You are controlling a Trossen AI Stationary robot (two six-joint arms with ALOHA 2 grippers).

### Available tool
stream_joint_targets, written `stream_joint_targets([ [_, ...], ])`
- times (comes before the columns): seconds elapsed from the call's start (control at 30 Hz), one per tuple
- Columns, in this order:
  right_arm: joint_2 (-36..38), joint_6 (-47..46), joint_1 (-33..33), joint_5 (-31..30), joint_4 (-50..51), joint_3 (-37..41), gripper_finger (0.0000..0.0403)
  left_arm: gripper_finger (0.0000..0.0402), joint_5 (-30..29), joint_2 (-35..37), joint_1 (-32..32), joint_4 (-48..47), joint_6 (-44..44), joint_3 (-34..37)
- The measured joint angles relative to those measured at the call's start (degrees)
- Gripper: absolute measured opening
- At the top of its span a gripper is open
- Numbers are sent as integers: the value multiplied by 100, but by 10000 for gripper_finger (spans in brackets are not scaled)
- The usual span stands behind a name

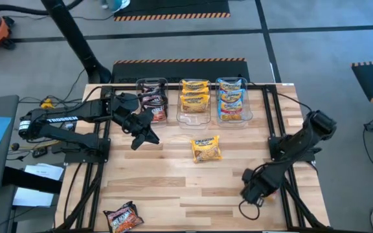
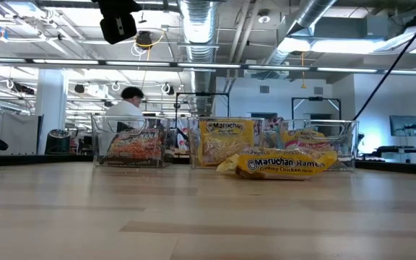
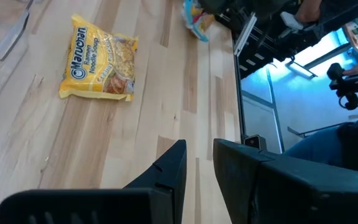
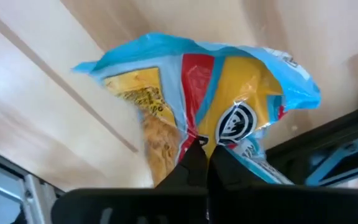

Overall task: Sort Maruchan noodles
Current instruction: Put the blue noodle pack into the right transparent bin

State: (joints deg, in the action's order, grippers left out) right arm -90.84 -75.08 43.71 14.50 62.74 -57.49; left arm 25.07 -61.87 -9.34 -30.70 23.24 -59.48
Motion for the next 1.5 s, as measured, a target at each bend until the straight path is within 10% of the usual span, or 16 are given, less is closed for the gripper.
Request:
stream_joint_targets([
  [0.77, 392, 2211, -1617, -2340, 2675, -1488, 0, 66, -155, 0, 0, 20, -25, 0],
  [1.5, 392, 5014, -4412, -4460, 2445, -1983, 0, 66, -786, 0, -2, 22, -286, 0],
])
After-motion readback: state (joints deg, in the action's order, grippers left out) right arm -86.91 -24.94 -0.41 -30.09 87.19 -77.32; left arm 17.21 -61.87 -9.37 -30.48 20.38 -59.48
